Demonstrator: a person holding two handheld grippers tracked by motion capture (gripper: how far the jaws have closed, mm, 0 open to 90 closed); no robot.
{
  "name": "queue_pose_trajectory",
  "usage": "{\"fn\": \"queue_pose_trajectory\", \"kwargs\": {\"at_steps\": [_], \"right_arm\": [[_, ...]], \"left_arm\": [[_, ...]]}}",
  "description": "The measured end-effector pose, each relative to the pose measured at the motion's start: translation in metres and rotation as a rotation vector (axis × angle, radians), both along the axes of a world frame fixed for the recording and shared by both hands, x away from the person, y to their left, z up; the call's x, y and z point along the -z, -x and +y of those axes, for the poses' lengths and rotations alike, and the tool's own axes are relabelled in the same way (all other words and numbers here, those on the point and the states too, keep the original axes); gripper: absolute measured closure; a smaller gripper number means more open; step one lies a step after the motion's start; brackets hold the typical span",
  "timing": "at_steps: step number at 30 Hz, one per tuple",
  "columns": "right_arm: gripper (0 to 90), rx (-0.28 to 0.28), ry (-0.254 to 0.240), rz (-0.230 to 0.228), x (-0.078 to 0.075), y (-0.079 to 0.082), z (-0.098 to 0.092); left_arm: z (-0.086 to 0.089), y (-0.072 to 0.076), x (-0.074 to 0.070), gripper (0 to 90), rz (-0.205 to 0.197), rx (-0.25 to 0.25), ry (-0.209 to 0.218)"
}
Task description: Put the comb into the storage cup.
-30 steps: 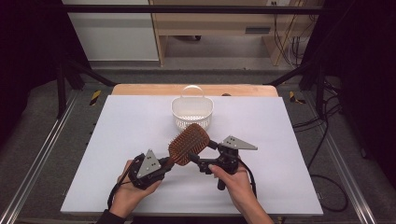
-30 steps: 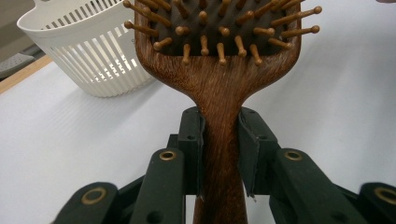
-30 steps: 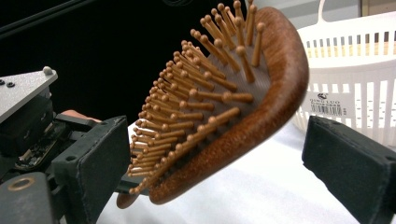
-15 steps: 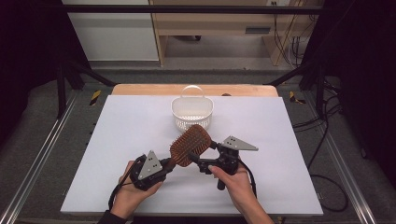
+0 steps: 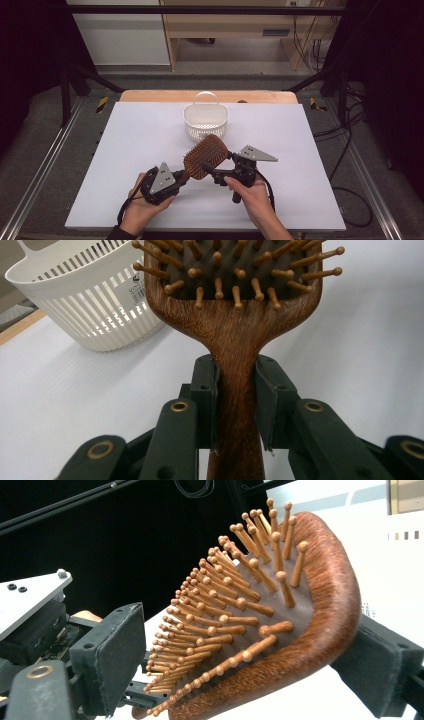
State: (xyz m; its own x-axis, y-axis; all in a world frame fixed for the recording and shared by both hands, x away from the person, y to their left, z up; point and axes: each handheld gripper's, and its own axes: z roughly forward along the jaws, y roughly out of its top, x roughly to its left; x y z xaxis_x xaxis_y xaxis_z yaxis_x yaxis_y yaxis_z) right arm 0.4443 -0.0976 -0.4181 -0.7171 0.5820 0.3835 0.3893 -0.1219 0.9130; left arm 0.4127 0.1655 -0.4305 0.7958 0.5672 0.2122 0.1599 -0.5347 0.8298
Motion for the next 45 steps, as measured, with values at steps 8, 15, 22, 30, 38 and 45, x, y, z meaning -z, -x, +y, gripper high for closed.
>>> {"fn": "queue_pose_trajectory", "kwargs": {"at_steps": [8, 15, 22, 30, 38, 45], "right_arm": [[16.7, -0.004, -0.027, 0.009, -0.001, -0.001, -0.002], [20.5, -0.008, -0.062, 0.025, -0.002, -0.002, -0.006], [24.9, -0.016, -0.095, 0.038, -0.003, -0.003, -0.009], [29.7, -0.02, -0.11, 0.046, -0.003, -0.003, -0.011], [35.7, -0.025, -0.133, 0.053, -0.005, -0.003, -0.012], [41.4, -0.031, -0.144, 0.042, -0.007, -0.001, -0.013]], "left_arm": [[-0.002, 0.002, 0.0, 72.3, -0.009, 0.009, -0.004], [-0.005, 0.004, 0.0, 72.3, -0.025, 0.02, -0.006], [-0.007, 0.005, 0.0, 72.3, -0.034, 0.03, -0.013], [-0.007, 0.005, 0.001, 72.3, -0.035, 0.031, -0.009], [-0.007, 0.005, 0.001, 72.3, -0.038, 0.029, -0.006], [-0.007, 0.005, 0.002, 72.4, -0.042, 0.023, -0.01]]}}
